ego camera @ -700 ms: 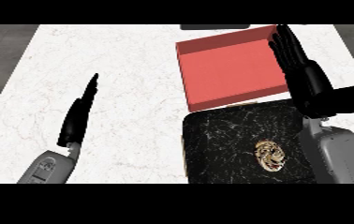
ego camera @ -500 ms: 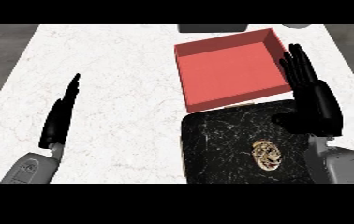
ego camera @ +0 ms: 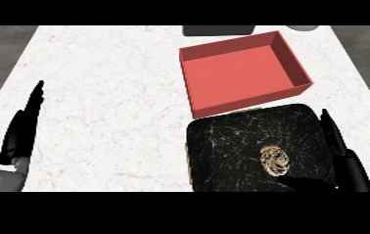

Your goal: Pick the cupcake from the tray and place it in the cardboard box

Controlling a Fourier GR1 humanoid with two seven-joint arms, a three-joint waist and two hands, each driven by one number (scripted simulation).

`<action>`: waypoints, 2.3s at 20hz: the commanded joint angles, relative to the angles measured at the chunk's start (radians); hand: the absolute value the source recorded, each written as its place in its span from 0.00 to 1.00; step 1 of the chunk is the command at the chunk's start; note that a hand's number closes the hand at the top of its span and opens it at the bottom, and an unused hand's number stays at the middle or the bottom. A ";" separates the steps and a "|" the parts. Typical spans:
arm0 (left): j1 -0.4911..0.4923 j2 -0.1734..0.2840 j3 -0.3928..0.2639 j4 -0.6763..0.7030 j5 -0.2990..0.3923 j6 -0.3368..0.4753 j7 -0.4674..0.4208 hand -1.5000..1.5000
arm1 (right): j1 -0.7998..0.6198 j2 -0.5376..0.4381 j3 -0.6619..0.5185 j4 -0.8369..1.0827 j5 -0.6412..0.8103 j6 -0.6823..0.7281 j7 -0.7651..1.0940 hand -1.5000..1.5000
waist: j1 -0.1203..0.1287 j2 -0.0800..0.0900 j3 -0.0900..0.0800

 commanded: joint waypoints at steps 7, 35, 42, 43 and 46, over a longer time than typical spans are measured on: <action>0.029 0.026 0.070 0.016 0.023 -0.083 -0.076 0.50 | 0.215 -0.082 -0.114 0.032 0.023 0.037 -0.380 0.00 | 0.023 0.004 0.000; 0.069 -0.047 0.147 -0.063 -0.097 -0.134 -0.020 0.50 | -0.141 -0.188 0.123 -0.097 0.410 0.533 0.520 0.00 | 0.034 0.004 0.001; -0.040 -0.099 0.206 0.021 -0.130 -0.200 -0.001 0.50 | -0.121 -0.123 0.099 -0.113 0.459 0.567 0.494 0.00 | 0.026 0.005 0.001; -0.024 -0.108 0.217 0.097 -0.127 -0.206 -0.099 0.50 | -0.113 -0.138 0.092 -0.188 0.436 0.605 0.526 0.00 | 0.025 0.005 0.001; 0.039 -0.139 0.193 -0.041 -0.166 -0.175 -0.026 0.50 | -0.106 -0.127 0.068 -0.173 0.419 0.624 0.462 0.00 | 0.029 0.004 0.001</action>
